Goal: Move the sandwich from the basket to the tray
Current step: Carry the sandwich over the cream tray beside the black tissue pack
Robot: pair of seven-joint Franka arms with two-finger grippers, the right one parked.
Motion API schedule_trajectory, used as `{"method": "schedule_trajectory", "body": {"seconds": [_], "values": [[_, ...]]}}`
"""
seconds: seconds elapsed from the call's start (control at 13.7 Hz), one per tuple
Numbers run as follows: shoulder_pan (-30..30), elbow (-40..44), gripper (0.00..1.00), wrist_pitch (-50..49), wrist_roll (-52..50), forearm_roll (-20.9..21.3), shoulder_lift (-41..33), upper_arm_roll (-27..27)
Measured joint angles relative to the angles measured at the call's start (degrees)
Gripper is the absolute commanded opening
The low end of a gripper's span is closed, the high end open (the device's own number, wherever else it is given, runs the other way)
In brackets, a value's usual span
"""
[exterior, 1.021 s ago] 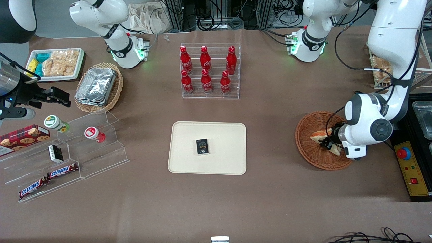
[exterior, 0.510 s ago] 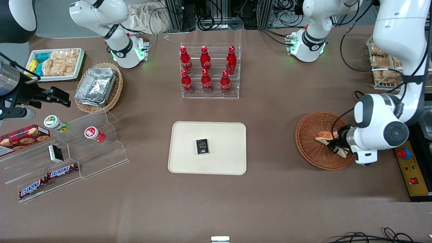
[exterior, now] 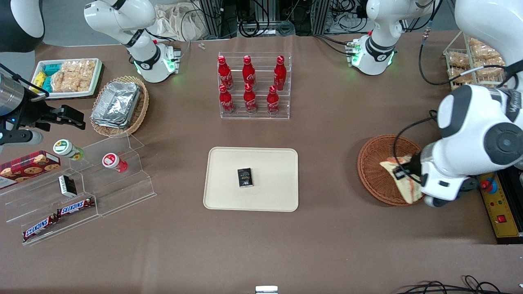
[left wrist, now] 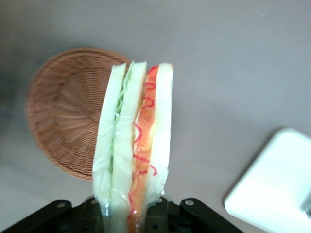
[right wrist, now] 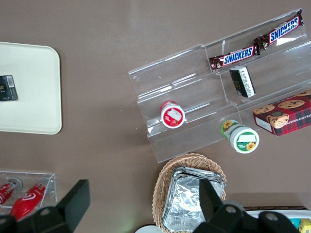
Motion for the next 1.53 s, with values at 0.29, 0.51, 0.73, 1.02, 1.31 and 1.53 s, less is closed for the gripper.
{"method": "schedule_trajectory", "body": {"seconds": [0.29,0.51,0.73,1.02,1.31,1.53], "values": [[-11.88,5.12,0.0,0.33,-0.42,0.04,6.71,-0.61],[-19.32,9.66,0.0,6.54,-4.88,1.99,16.34,-0.43],[-21.89,11.22,0.0,14.99,-7.19,3.15,23.9,-0.35],[-22.39,12.21,0.06,17.86,-7.53,3.67,28.09,-0.34],[-23.45,12.22,0.21,20.0,-9.62,3.81,29.79,-0.35],[-24.2,12.23,0.7,20.0,-11.05,3.81,29.9,-0.37]]}}
